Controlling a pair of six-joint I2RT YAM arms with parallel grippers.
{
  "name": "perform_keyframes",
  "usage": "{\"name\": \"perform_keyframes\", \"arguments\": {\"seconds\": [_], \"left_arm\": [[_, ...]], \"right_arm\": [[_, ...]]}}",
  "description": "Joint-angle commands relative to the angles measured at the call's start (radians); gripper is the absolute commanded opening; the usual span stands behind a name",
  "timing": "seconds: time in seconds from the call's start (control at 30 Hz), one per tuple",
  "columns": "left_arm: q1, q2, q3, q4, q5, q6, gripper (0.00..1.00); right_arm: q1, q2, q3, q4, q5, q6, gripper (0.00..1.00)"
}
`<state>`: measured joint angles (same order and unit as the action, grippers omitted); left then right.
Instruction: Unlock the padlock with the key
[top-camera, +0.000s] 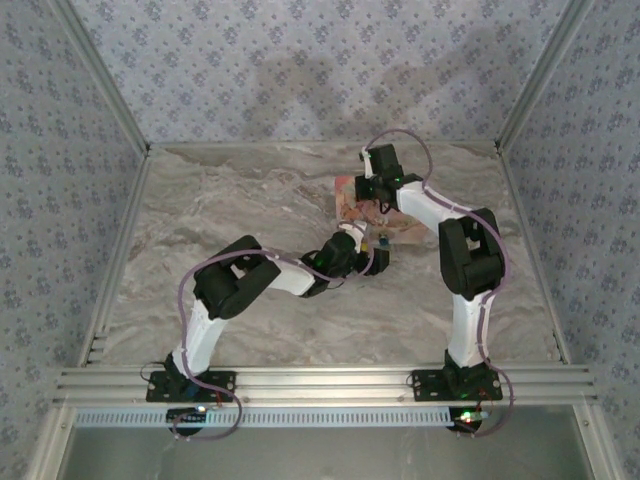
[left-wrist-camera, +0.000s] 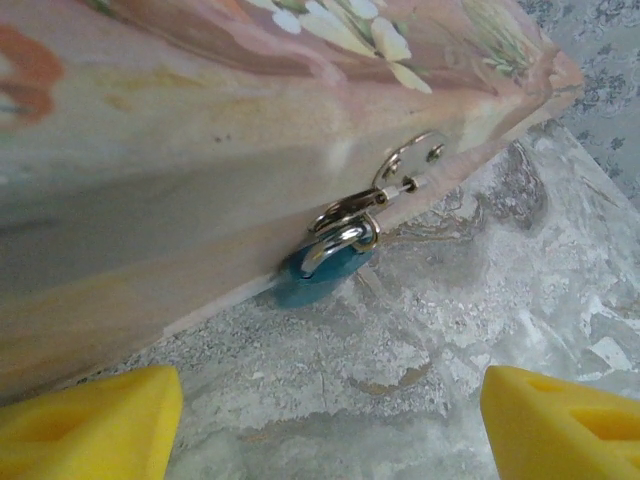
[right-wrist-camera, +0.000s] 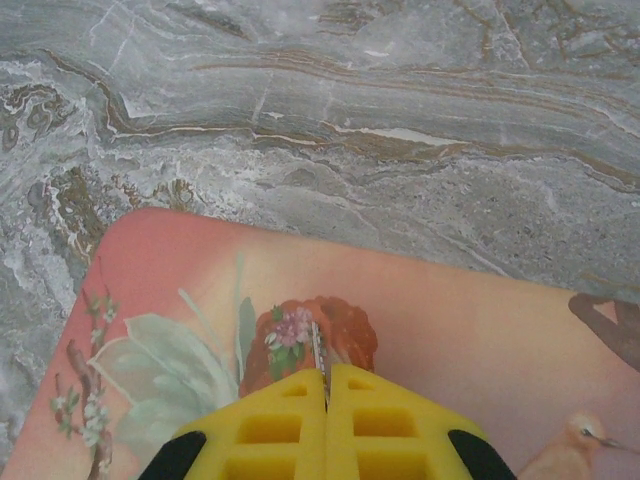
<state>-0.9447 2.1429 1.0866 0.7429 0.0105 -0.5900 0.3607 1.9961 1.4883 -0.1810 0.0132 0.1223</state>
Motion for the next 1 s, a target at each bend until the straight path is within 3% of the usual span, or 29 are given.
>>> {"name": "perform_keyframes", "arguments": {"seconds": [0.0, 0.33, 0.6, 0.97], "left_arm": [[0.002, -0.016, -0.051, 0.022, 0.016, 0.001, 0.79], [0.023, -0.047, -0.110, 0.110, 0.084, -0.026, 0.80], [0.038, -0.037, -0.090, 0.142, 0.159, -0.058, 0.80], [0.055, -0.002, -0.071, 0.206, 0.174, -0.100, 0.81]], "right_arm": [[-0.003, -0.044, 0.003, -0.112, 0.058, 0.006, 0.00], [-0.163, -0.131, 0.033, -0.247, 0.271, 0.092, 0.00], [-0.276, -0.159, -0.069, -0.266, 0.261, 0.179, 0.00], [-0.204, -0.232, -0.270, -0.157, 0.193, 0.228, 0.00]]}}
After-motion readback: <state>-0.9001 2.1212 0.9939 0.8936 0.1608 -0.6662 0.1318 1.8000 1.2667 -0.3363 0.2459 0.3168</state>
